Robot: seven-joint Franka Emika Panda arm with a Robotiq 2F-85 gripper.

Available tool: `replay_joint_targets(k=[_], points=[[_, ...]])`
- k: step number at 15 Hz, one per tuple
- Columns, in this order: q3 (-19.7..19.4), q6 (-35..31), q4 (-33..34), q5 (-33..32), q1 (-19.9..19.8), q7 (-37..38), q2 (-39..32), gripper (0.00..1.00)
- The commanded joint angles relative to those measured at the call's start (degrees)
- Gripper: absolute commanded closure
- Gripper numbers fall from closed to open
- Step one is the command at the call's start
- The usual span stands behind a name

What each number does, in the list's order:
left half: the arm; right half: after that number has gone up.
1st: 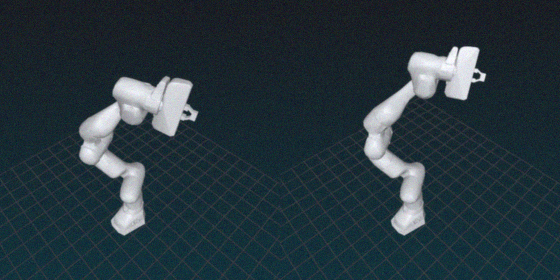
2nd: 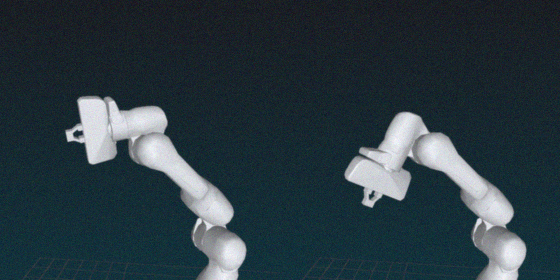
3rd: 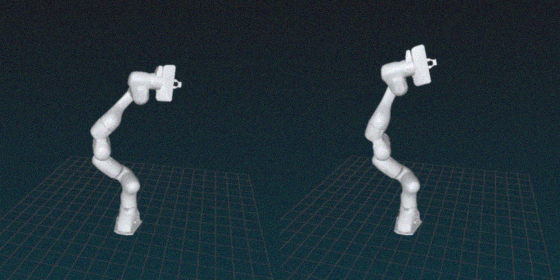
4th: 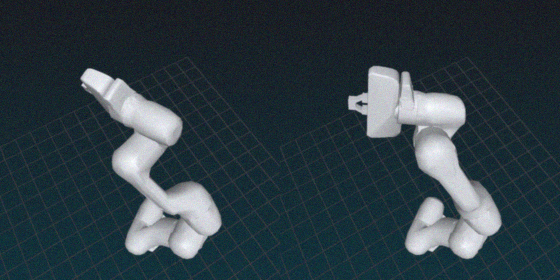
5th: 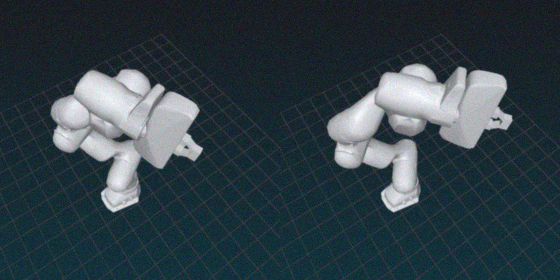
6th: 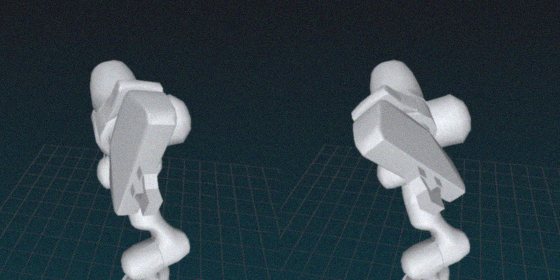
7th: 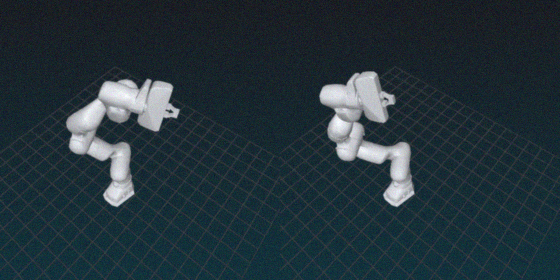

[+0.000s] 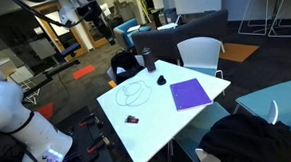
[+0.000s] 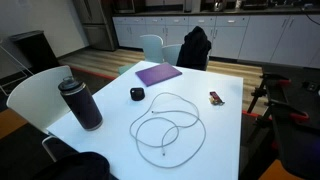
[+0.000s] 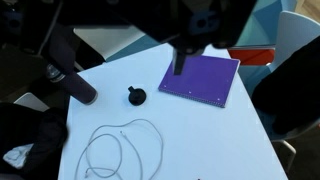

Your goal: Move the bottle to the right

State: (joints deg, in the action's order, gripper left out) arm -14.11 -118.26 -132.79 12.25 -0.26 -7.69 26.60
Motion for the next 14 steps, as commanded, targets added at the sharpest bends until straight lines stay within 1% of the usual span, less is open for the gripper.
replay_joint_targets(k=[1, 4, 8, 9, 11, 14], points=[[1.4, 0.3, 0.1, 0.8, -1.6, -0.6, -0.2, 0.00], [1.4, 0.3, 0.1, 0.8, -1.6, -0.6, -0.2, 0.00], [2.6, -0.7, 2.9, 5.8, 1.0, -0.8, -4.0, 0.00], [3.4, -0.9, 3.8, 7.3, 1.6, -0.4, -5.4, 0.00], [6.1, -3.6, 5.7, 9.7, 2.8, 1.0, -9.0, 0.00], [11.2, -11.8, 8.7, 8.4, 4.1, 2.8, -16.4, 0.00]])
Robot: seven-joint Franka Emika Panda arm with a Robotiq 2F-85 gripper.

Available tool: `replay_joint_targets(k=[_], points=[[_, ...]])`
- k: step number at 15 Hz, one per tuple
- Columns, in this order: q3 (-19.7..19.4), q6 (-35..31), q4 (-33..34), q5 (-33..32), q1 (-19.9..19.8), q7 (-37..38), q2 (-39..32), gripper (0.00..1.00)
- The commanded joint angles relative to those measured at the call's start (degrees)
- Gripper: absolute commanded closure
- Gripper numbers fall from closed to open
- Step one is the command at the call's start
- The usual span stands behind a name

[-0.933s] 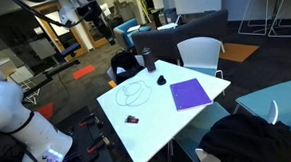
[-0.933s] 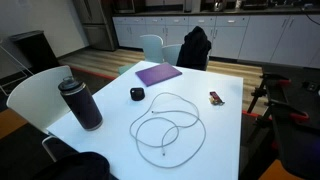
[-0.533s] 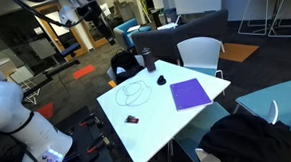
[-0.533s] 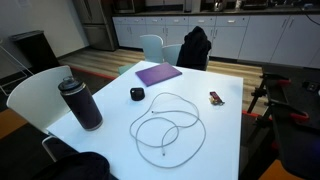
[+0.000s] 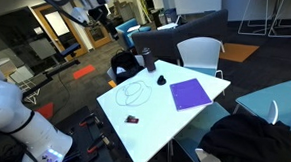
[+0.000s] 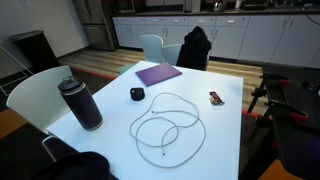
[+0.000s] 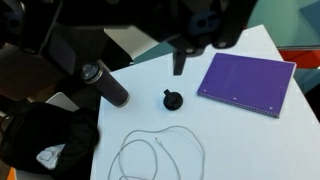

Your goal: Move the bottle to the right

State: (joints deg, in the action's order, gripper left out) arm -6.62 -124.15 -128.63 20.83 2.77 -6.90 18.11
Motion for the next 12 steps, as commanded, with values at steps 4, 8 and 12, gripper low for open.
replay_joint_targets(k=[4, 8, 12], points=[[9.0, -16.7, 9.7, -3.3, 2.6, 3.8, -19.2, 0.00], [11.3, -18.6, 14.5, -7.8, 3.3, 7.7, -26.7, 0.00], [11.8, -20.1, 13.5, -7.2, 2.9, 6.6, -27.2, 0.00]])
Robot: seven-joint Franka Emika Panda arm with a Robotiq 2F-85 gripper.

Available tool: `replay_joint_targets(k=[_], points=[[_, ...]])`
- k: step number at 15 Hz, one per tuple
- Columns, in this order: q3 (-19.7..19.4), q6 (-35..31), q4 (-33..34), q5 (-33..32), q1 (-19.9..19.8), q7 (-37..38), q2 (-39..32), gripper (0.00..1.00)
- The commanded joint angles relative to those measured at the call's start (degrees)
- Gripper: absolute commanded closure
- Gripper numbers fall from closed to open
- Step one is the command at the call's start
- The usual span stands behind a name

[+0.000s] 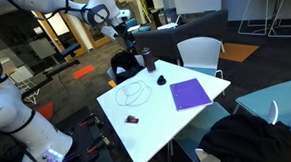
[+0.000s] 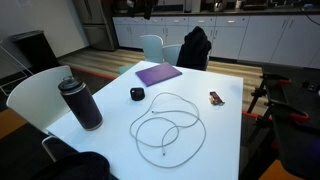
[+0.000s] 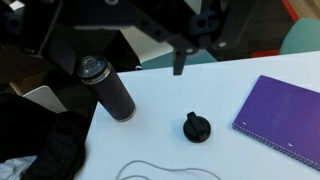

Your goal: Move the bottle to the right

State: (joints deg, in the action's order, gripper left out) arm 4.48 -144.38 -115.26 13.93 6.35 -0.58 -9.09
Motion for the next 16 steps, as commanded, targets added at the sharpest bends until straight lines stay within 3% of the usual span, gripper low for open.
replay_joint_targets(k=[1, 2, 4, 7, 12, 16], points=[[0.7, 0.1, 0.3, -0.3, -0.7, 0.3, 0.0, 0.00], [0.7, 0.2, 0.4, -0.3, -0.7, 0.3, 0.0, 0.00], [1.8, 0.1, 2.2, 5.8, -1.1, 0.0, -2.3, 0.00], [3.0, -3.3, 5.6, 7.7, -0.2, 0.6, -7.9, 0.00], [3.4, -15.4, 16.1, -0.5, 4.3, 4.3, -21.2, 0.00], [1.3, -16.4, 25.5, -7.1, 8.5, 7.6, -30.7, 0.00]])
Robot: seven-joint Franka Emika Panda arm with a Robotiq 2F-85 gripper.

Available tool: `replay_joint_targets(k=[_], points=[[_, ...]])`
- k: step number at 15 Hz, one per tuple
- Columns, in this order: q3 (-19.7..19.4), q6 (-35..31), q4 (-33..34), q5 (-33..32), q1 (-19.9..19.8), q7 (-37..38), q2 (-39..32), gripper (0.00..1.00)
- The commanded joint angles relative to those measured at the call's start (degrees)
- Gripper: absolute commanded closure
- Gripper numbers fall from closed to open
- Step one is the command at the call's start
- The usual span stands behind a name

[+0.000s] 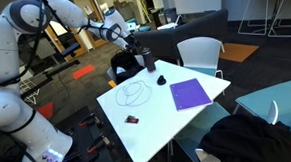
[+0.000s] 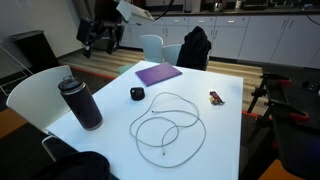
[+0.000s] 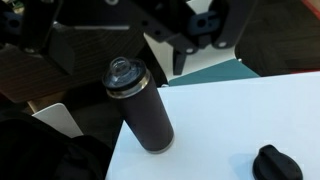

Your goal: Move the bottle to the right

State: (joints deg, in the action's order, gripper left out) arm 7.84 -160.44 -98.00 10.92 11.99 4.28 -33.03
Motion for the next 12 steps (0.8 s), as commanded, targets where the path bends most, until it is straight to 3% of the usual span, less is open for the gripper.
replay_joint_targets(k=[1, 12], points=[[-3.2, 0.2, 10.4, -6.0, 4.1, 3.6, -8.5, 0.00], [-6.6, 1.8, 26.3, -11.8, 7.7, 4.5, -19.8, 0.00]])
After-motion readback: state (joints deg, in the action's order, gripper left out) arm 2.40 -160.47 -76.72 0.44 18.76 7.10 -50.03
